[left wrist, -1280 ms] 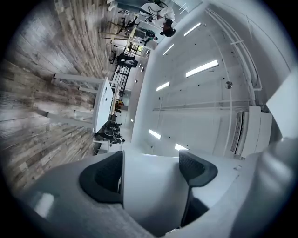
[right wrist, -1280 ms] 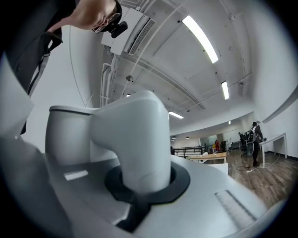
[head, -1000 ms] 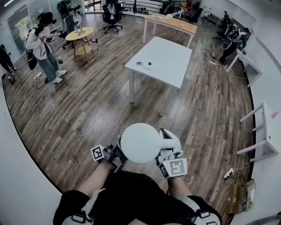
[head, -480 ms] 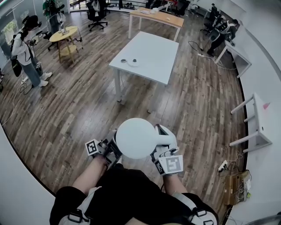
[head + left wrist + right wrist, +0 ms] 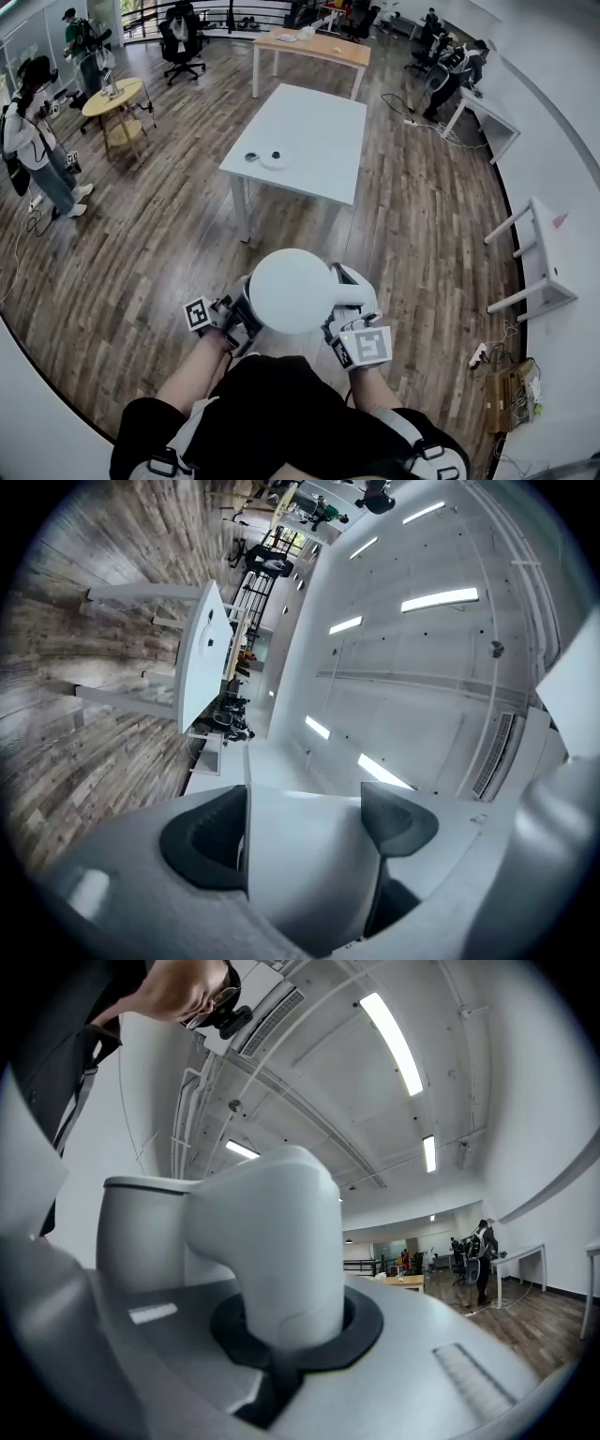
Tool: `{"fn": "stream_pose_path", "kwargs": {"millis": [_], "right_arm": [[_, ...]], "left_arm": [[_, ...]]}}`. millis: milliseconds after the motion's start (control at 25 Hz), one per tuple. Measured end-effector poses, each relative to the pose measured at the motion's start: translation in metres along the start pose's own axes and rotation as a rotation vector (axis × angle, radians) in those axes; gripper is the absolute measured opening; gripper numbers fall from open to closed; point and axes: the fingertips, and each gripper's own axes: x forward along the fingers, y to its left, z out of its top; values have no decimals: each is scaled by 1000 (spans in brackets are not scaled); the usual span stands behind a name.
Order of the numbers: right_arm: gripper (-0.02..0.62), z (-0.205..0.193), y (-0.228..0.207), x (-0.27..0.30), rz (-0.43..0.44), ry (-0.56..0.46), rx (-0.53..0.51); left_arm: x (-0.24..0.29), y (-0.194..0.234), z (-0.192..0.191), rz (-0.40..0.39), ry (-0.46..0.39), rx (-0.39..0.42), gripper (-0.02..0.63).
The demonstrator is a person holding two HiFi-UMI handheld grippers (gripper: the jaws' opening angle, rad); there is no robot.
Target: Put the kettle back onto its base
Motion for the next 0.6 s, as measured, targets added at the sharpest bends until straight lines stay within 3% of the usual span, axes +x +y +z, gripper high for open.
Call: {"fn": "stream_pose_path", "kwargs": {"millis": [400, 600], "right_arm": [[5, -14, 6, 67, 1, 26, -7], [5, -30, -14, 89, 22, 33, 20]], "left_arm": [[16, 5, 65, -2, 0, -25, 388], [30, 26, 81, 18, -20, -22, 387]]}}
